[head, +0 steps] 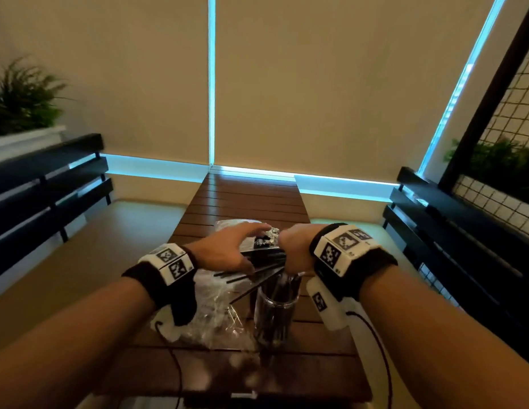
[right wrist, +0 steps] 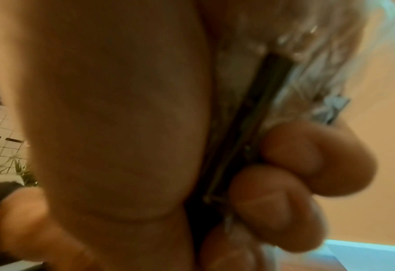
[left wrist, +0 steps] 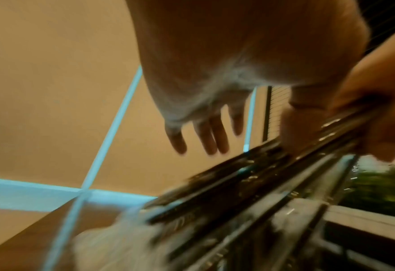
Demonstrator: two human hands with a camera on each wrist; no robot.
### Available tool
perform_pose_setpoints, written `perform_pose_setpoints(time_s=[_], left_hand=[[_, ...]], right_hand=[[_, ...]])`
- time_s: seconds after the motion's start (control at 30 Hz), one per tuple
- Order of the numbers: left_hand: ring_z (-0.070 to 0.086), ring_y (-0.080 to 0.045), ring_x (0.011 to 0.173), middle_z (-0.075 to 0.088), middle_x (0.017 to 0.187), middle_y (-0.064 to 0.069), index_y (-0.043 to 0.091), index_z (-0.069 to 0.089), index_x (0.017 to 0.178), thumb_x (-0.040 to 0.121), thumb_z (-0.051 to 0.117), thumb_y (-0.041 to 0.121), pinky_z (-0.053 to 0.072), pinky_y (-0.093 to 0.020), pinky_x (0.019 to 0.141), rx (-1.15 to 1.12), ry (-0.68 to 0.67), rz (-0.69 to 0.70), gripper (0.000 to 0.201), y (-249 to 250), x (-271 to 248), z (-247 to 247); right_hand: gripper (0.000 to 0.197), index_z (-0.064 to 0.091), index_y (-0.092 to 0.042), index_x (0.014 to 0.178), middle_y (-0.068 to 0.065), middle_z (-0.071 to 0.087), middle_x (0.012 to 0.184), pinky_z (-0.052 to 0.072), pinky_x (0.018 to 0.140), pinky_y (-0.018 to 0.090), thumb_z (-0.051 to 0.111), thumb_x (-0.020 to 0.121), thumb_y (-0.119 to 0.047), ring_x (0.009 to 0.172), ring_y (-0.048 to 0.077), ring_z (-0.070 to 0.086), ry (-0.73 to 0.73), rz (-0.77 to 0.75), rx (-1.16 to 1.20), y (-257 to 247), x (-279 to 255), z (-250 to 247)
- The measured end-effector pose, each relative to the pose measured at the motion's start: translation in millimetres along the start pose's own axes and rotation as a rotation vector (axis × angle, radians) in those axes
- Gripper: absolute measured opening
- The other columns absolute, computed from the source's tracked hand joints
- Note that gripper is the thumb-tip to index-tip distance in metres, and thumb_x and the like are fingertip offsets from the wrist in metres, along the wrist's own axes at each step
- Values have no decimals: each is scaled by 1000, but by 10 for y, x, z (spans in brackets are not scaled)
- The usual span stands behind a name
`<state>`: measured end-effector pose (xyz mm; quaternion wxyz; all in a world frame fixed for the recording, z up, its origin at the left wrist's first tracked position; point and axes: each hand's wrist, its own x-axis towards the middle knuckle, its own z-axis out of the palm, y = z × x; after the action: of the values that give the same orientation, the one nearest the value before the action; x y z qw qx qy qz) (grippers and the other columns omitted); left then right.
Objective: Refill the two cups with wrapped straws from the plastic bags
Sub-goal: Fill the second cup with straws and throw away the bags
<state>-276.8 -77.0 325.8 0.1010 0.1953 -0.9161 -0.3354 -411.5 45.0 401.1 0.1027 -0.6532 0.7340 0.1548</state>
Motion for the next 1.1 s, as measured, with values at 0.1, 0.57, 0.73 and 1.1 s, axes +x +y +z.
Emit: perform_pose_setpoints(time_s=[0.1, 0.57, 0.73, 1.1], left_hand=[[58, -9, 118, 59, 132, 13, 34, 46, 137, 62, 88, 46, 48, -33, 99, -12, -118, 50, 87, 273, 84, 88], [66, -25, 84, 72, 94, -5, 12, 65, 104, 90, 65, 25, 44, -31, 67, 357, 544, 82, 19, 573, 115, -196], [69, -19, 79, 73, 78, -1, 19, 59, 84, 93, 63, 31, 48, -30, 68, -78, 924, -94, 16, 386, 71, -617], [63, -10, 73, 54, 70, 1, 12, 52, 77, 93, 67, 29, 55, -37, 85, -664, 703, 254, 27, 838, -132, -582]], right_hand=[[21, 71, -4, 103, -1, 52, 66, 39, 47, 15, 71, 86, -17, 60, 16, 51, 38, -37, -84, 10, -150, -233], [83, 44, -26, 132, 2, 58, 121, 43, 85, 38, 72, 66, -69, 108, 26, 54, 703, 68, -140, 201, -543, -570], [110, 22, -26, 148, 4, 45, 140, 42, 103, 50, 67, 63, -79, 126, 25, 46, 985, 99, 471, 304, -284, -338], [27, 72, -8, 94, 8, 72, 97, 53, 83, 38, 51, 96, -25, 94, 25, 66, 483, -19, 620, -315, 371, 323]])
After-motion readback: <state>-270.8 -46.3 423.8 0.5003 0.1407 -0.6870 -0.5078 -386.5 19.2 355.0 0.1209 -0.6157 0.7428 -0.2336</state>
